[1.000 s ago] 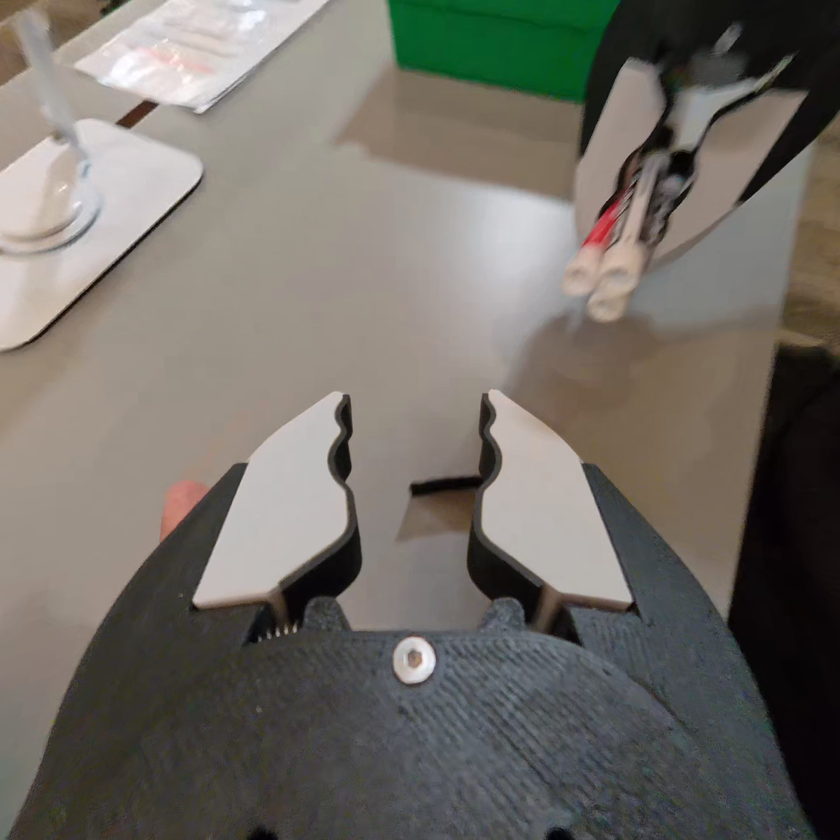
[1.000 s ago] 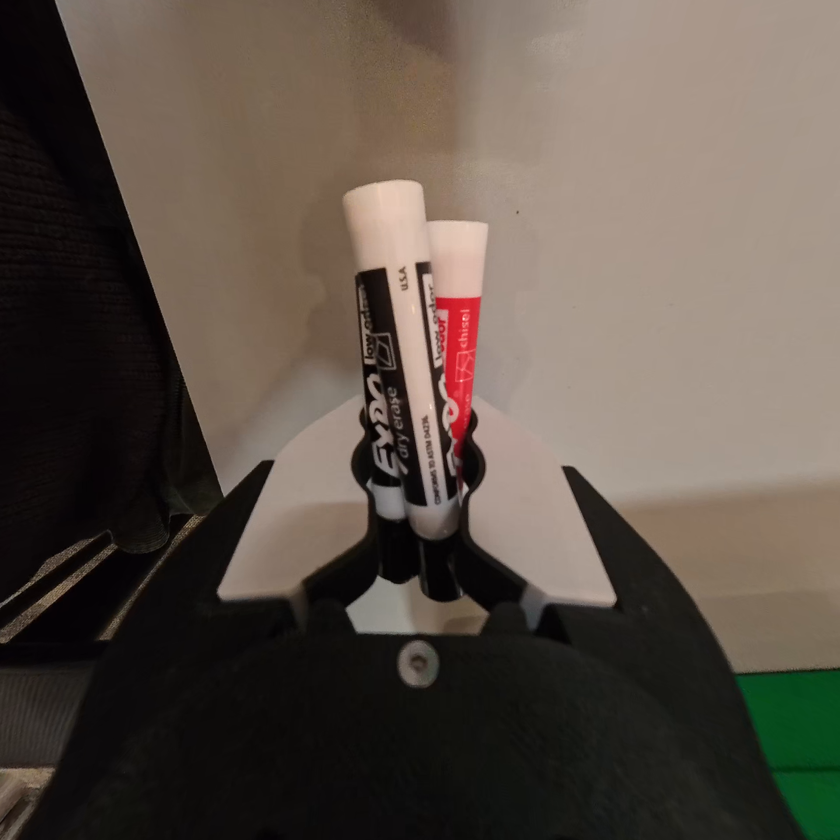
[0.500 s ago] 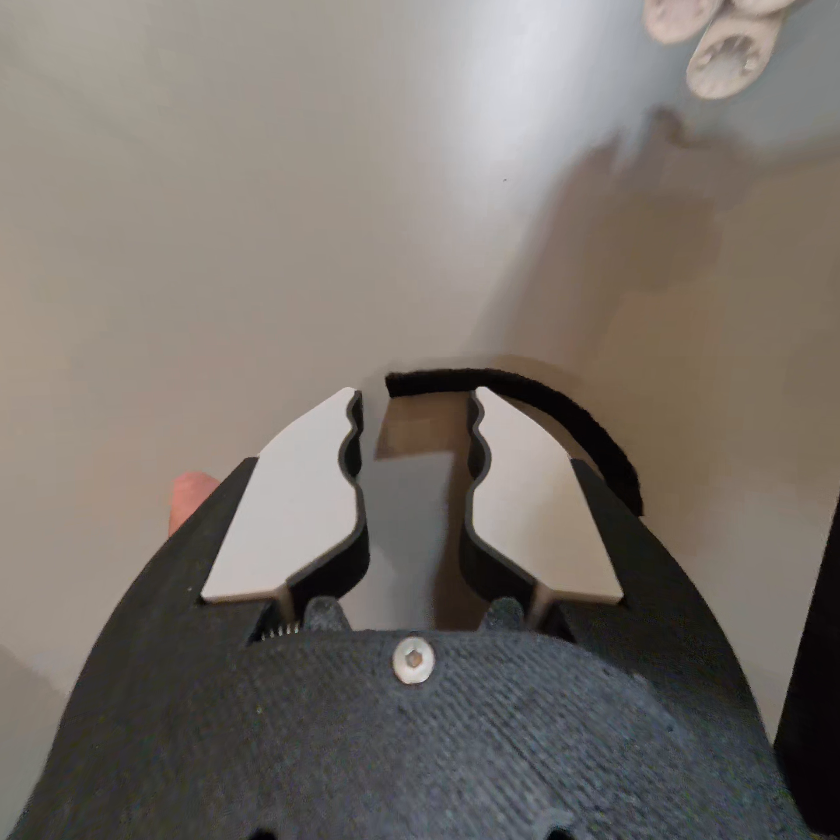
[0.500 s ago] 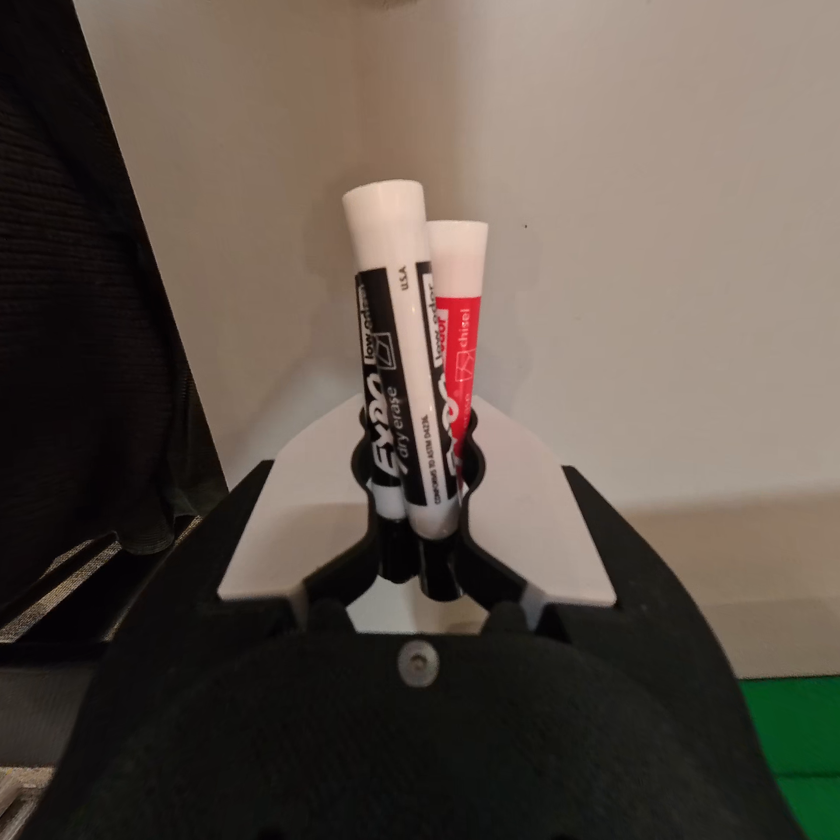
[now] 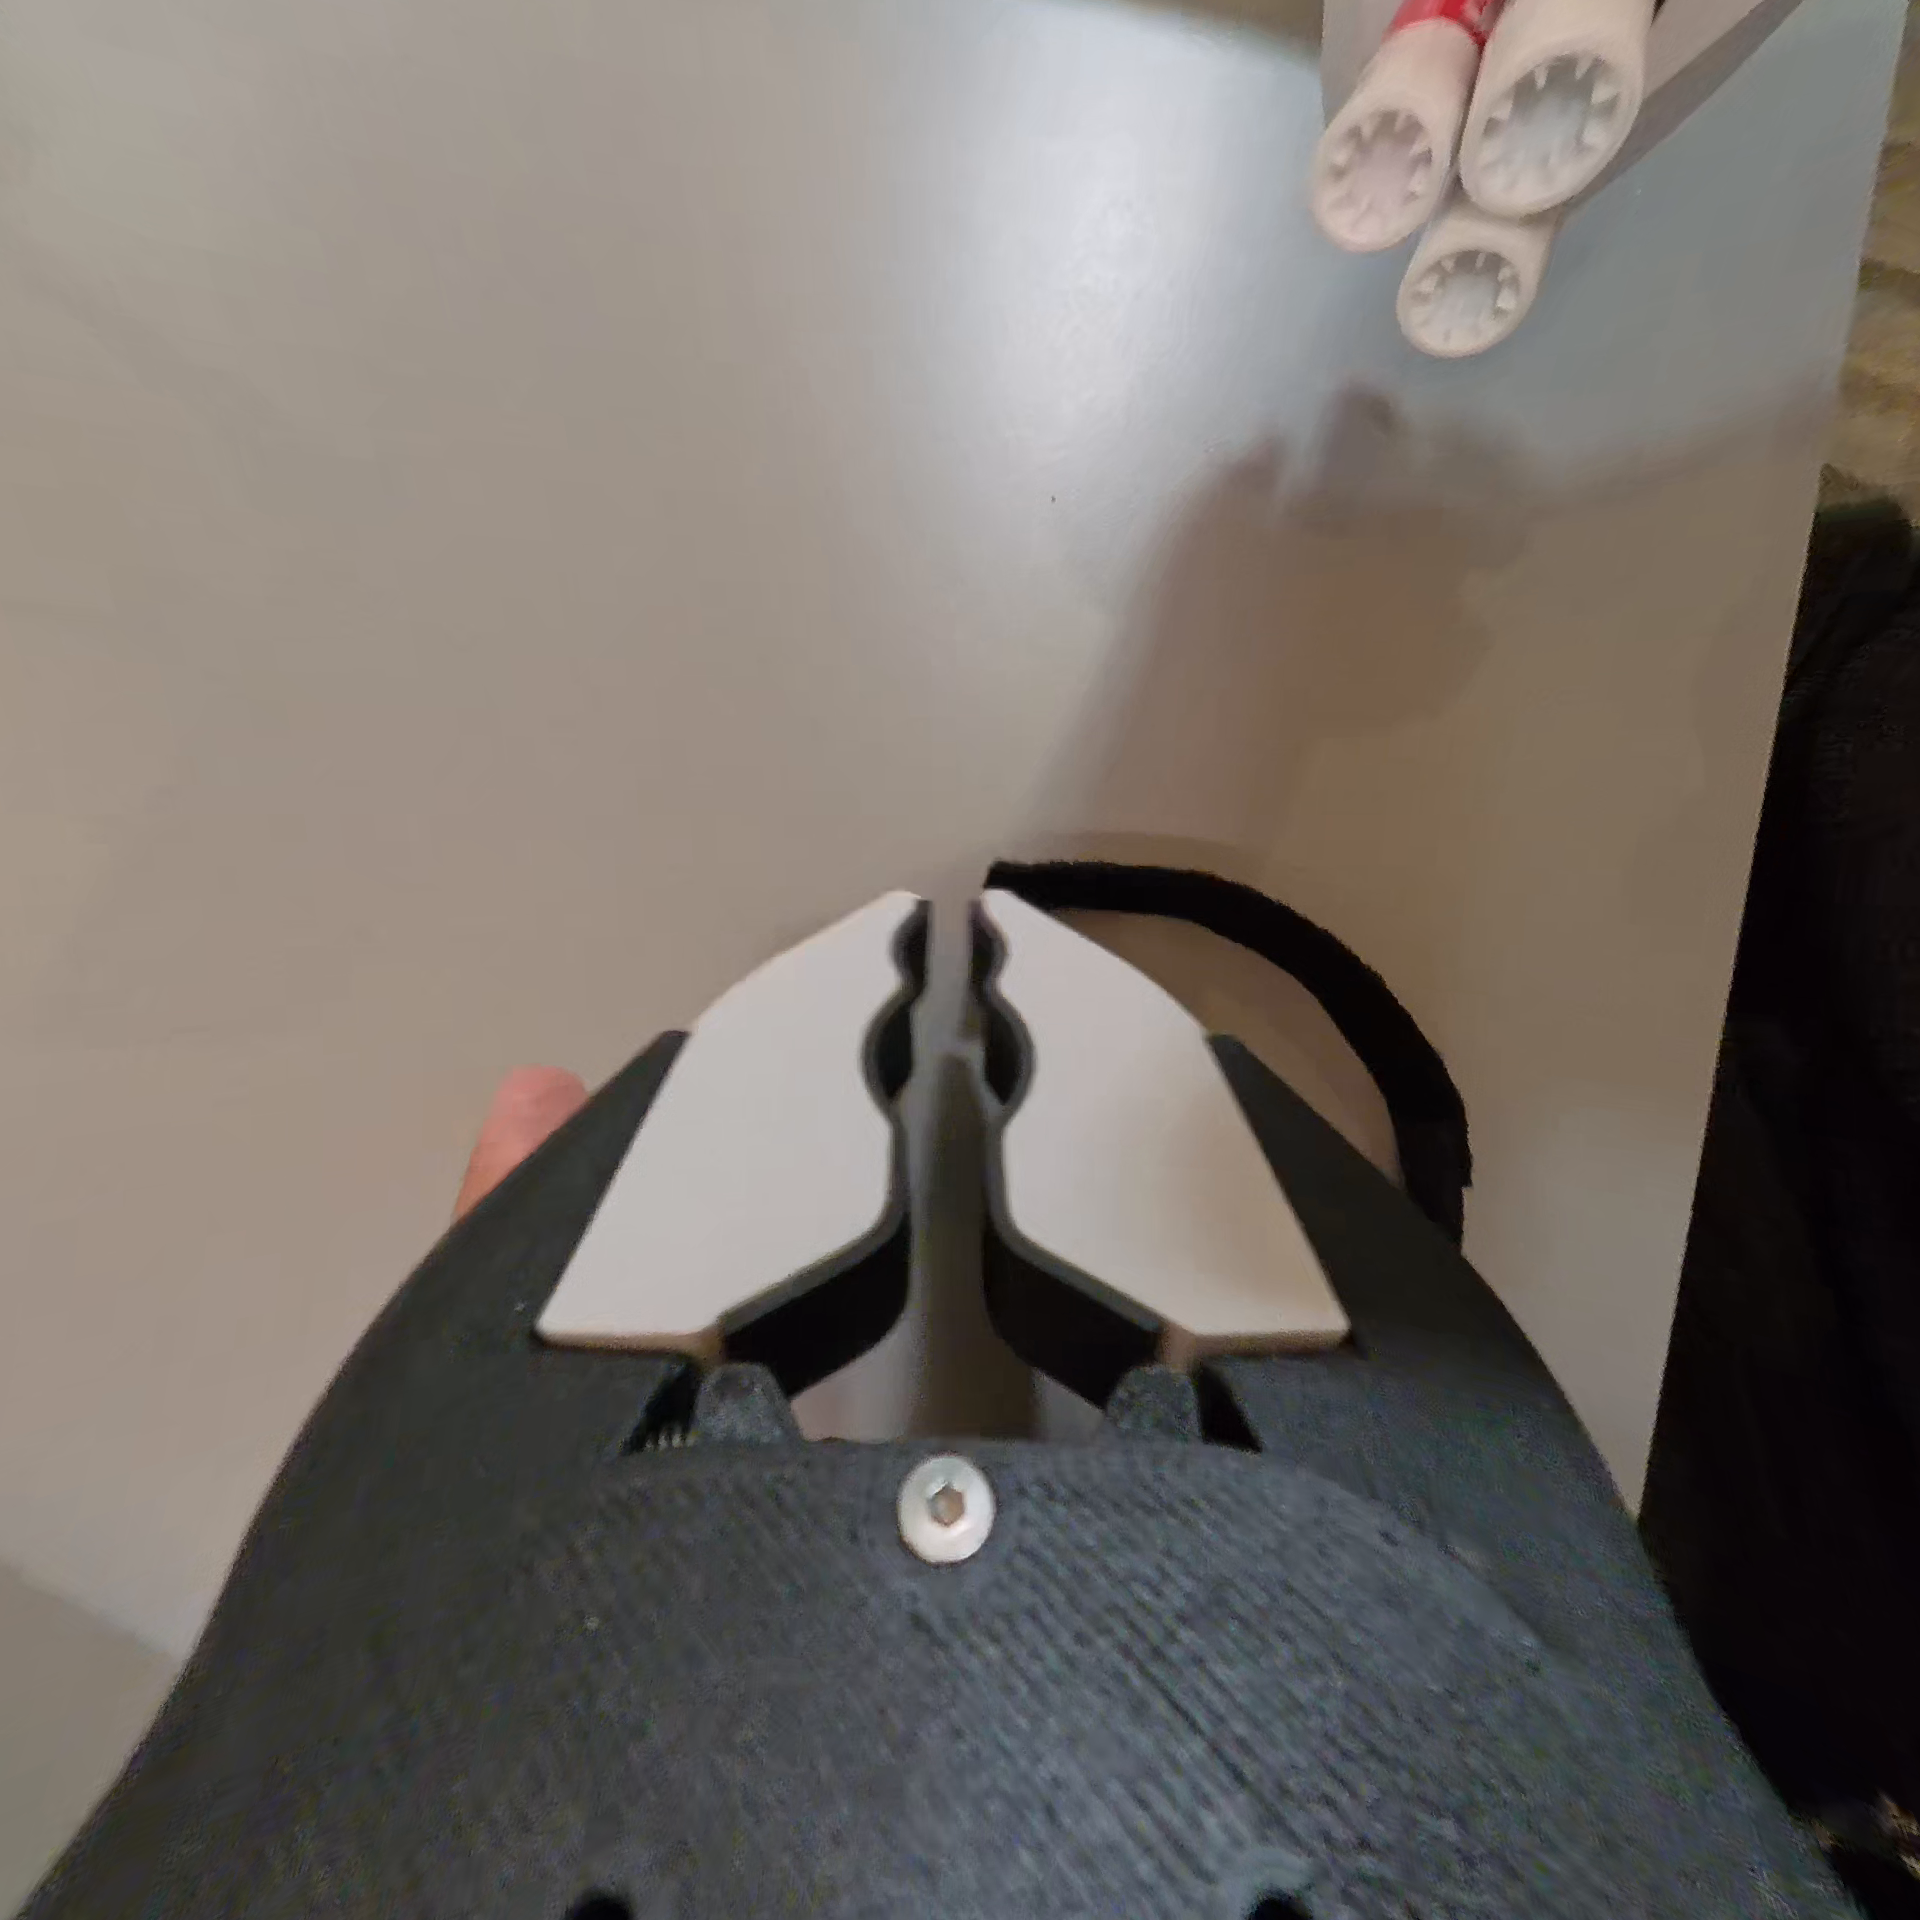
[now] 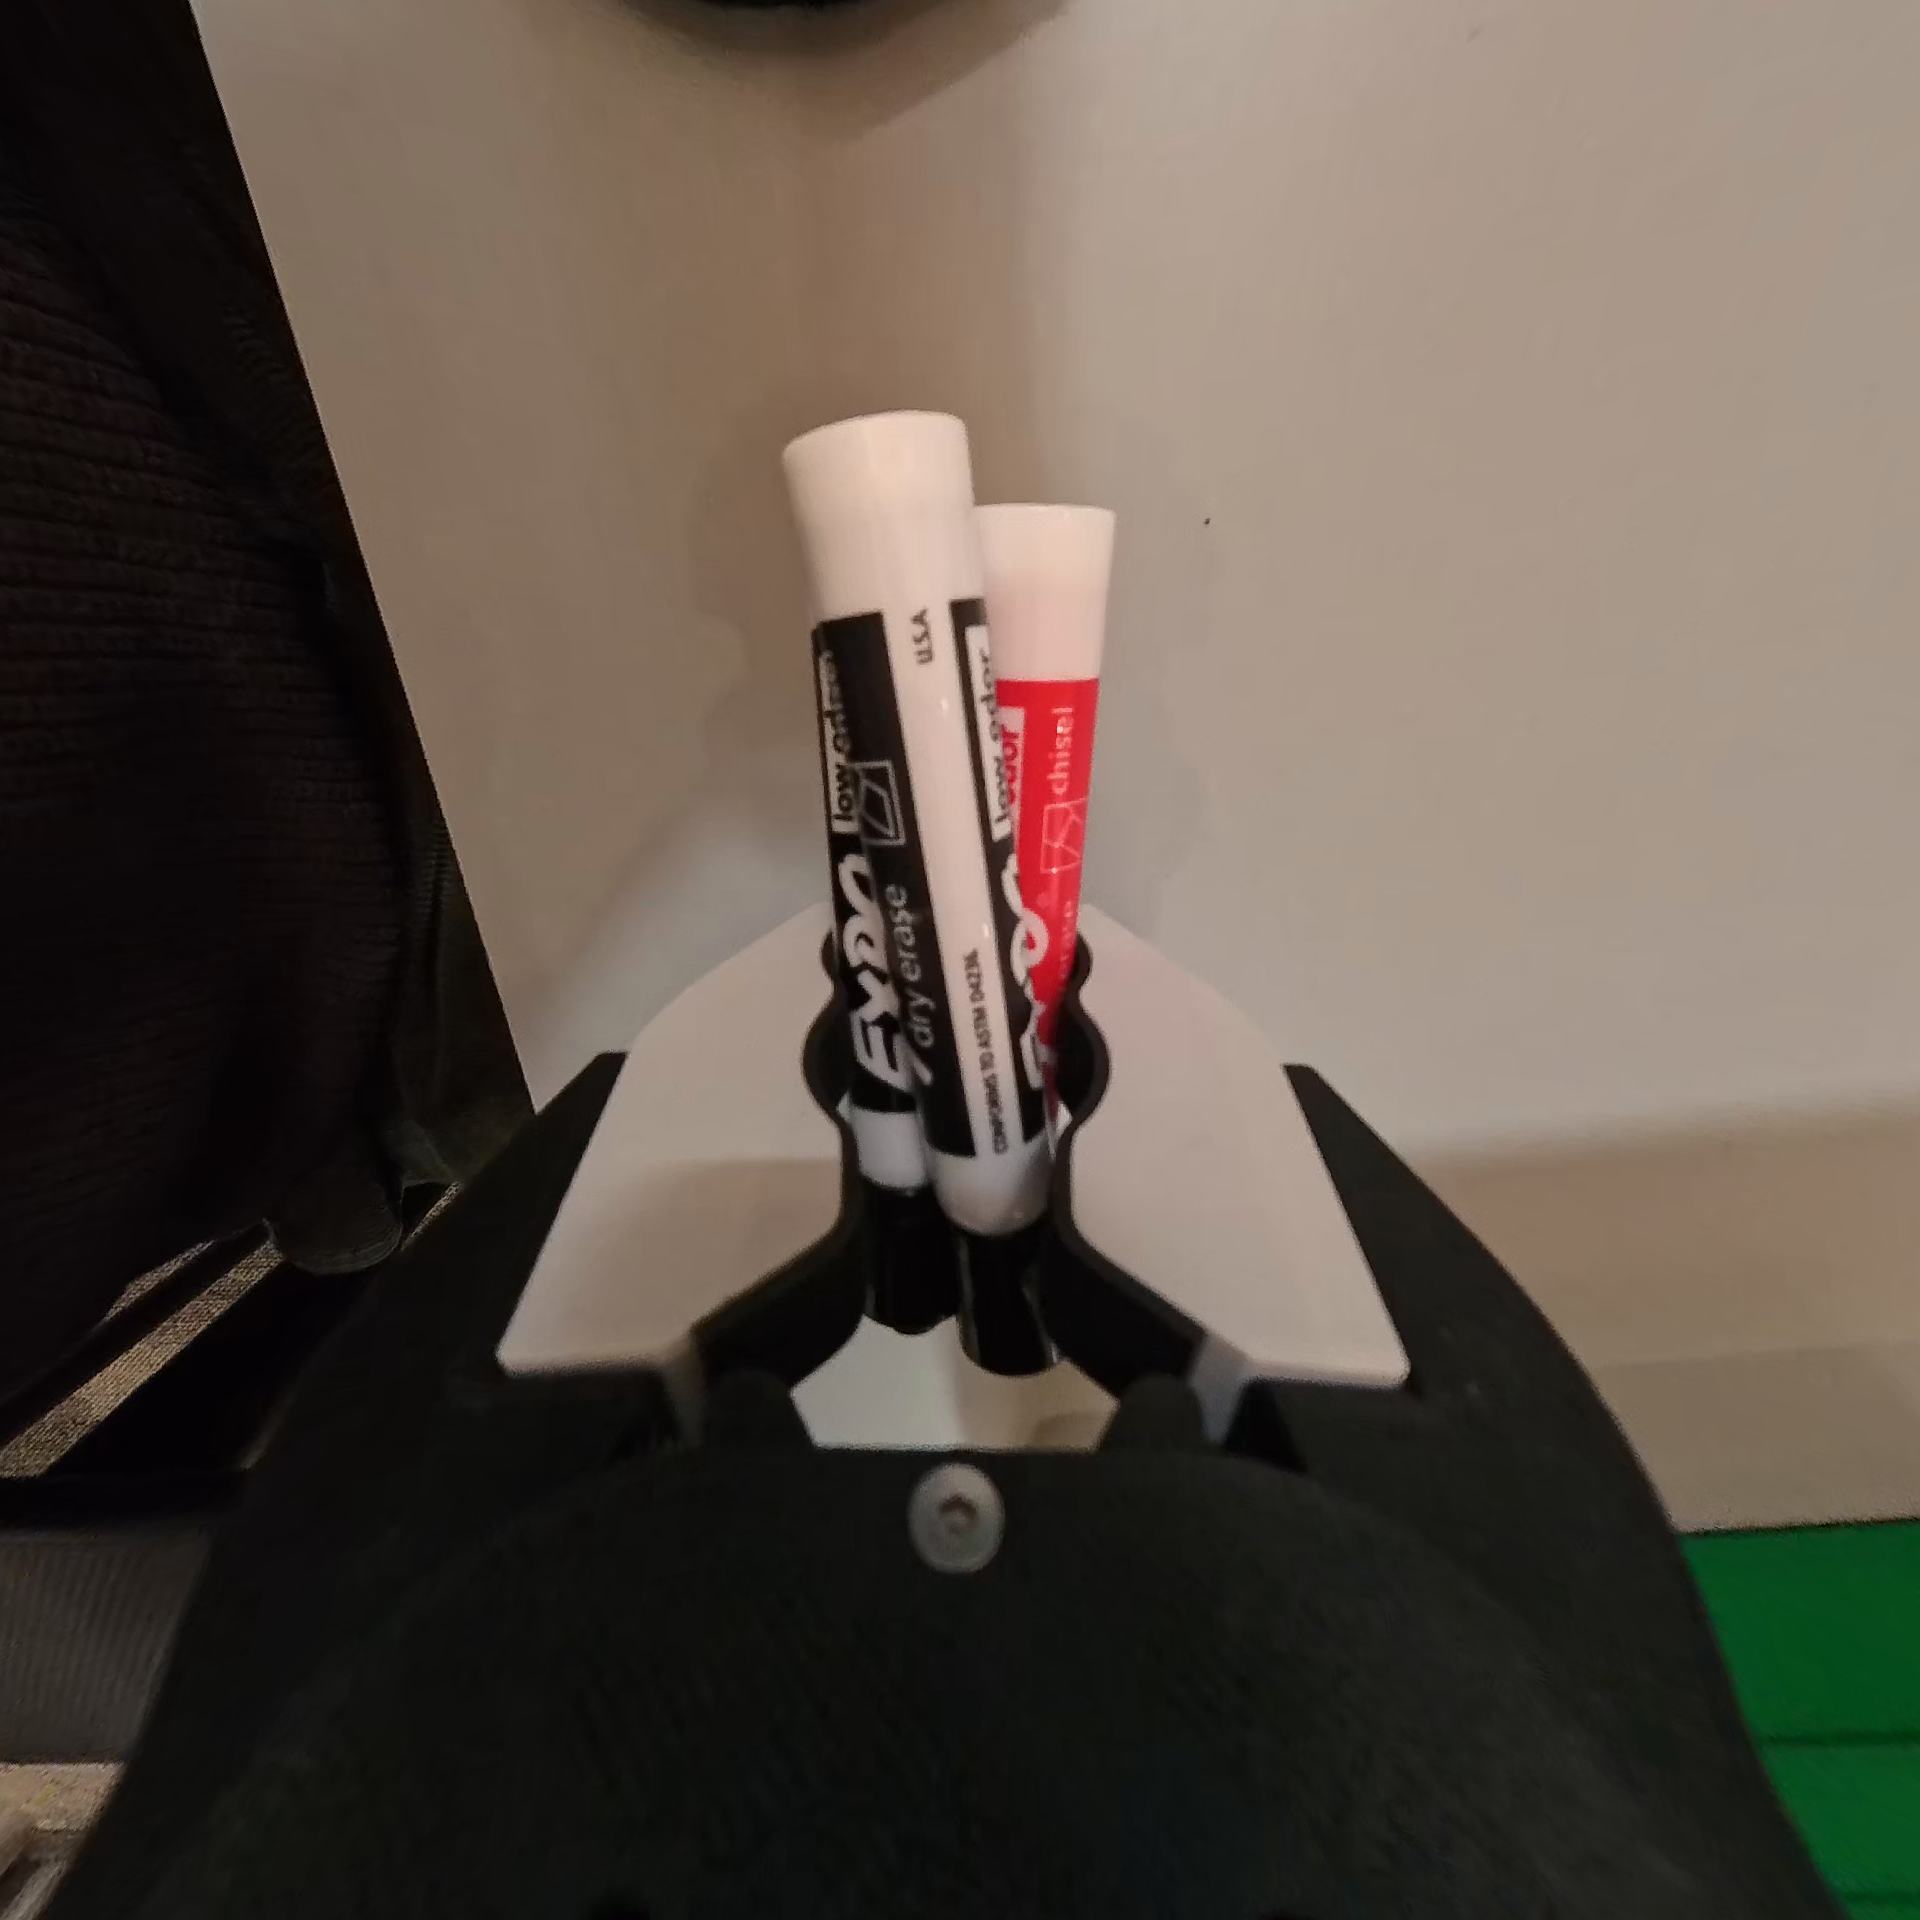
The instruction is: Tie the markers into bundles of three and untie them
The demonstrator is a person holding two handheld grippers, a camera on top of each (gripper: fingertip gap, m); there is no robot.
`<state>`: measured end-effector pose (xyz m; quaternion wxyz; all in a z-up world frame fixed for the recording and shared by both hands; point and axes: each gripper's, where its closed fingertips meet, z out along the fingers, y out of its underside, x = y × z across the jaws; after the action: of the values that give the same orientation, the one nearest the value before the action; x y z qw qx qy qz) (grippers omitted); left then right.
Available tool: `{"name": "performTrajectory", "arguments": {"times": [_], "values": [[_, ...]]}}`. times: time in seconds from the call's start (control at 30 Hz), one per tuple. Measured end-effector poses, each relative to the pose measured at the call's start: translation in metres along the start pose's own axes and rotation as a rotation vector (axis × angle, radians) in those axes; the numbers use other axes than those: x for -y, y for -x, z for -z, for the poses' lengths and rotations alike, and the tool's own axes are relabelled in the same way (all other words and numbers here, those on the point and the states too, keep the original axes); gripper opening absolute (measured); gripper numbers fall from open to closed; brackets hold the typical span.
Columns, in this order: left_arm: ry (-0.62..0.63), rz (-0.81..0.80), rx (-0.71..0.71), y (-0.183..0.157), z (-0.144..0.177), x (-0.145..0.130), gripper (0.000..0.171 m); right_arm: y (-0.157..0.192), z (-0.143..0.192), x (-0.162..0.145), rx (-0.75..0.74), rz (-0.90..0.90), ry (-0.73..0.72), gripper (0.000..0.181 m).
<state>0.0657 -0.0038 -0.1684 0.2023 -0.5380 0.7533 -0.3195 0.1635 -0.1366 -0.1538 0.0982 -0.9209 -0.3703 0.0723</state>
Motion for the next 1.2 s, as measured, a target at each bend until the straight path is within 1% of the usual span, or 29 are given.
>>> {"name": "performTrajectory", "arguments": {"times": [0.03, 0.07, 0.17, 0.27, 0.3, 0.43, 0.5, 0.6, 0.63, 0.67, 0.77, 0.83, 0.9, 0.97, 1.0, 1.07, 1.13, 1.2], "values": [[-0.028, 0.003, 0.015, 0.001, -0.001, 0.004, 0.024, 0.0, 0.0, -0.001, 0.0, 0.0, 0.0, 0.036], [-0.046, 0.0, 0.012, -0.001, -0.003, 0.007, 0.035, 0.001, 0.0, -0.001, 0.001, -0.001, -0.001, 0.036], [-0.02, -0.027, -0.03, -0.013, -0.013, 0.005, 0.048, 0.001, 0.0, -0.002, 0.001, -0.002, 0.0, 0.036], [0.037, -0.063, -0.037, -0.019, -0.024, -0.004, 0.052, 0.002, 0.001, -0.003, 0.003, -0.005, 0.0, 0.036], [0.026, -0.064, -0.044, -0.022, -0.025, -0.001, 0.049, 0.002, 0.001, -0.003, 0.003, -0.006, 0.0, 0.036], [0.01, -0.074, -0.065, -0.03, -0.026, 0.006, 0.055, 0.002, 0.0, -0.004, 0.004, -0.008, 0.002, 0.036], [0.052, -0.092, -0.036, -0.028, -0.024, 0.004, 0.055, 0.002, 0.0, -0.004, 0.004, -0.009, 0.003, 0.036], [0.09, -0.068, -0.013, -0.026, -0.01, 0.005, 0.053, 0.002, 0.0, -0.003, 0.003, -0.013, -0.001, 0.036], [0.088, -0.053, -0.027, -0.03, -0.003, 0.008, 0.049, 0.002, 0.0, -0.003, 0.003, -0.013, -0.002, 0.036], [0.078, -0.042, -0.062, -0.038, 0.004, 0.012, 0.044, 0.003, 0.0, -0.004, 0.002, -0.014, -0.005, 0.036], [0.049, 0.008, -0.126, -0.066, 0.013, 0.021, 0.044, 0.003, 0.0, -0.005, 0.003, -0.019, -0.009, 0.036], [0.106, 0.022, -0.074, -0.073, 0.006, 0.014, 0.045, 0.003, 0.0, -0.007, 0.004, -0.021, -0.009, 0.036], [0.165, -0.012, 0.039, -0.069, -0.002, 0.005, 0.045, 0.002, -0.001, -0.007, 0.006, -0.021, -0.01, 0.036], [0.216, -0.036, 0.056, -0.072, -0.008, -0.002, 0.044, 0.002, -0.001, -0.008, 0.006, -0.022, -0.013, 0.036], [0.223, -0.055, 0.046, -0.073, -0.011, -0.003, 0.038, 0.001, -0.001, -0.008, 0.006, -0.022, -0.014, 0.036], [0.208, -0.098, 0.02, -0.075, -0.014, -0.002, 0.008, 0.001, -0.001, -0.007, 0.007, -0.023, -0.018, 0.036], [0.195, -0.12, -0.015, -0.076, -0.015, 0.0, 0.006, 0.001, -0.001, -0.007, 0.006, -0.022, -0.021, 0.036], [0.176, -0.187, -0.083, -0.08, -0.013, 0.003, 0.006, 0.001, -0.001, -0.007, 0.006, -0.021, -0.02, 0.036]]}}
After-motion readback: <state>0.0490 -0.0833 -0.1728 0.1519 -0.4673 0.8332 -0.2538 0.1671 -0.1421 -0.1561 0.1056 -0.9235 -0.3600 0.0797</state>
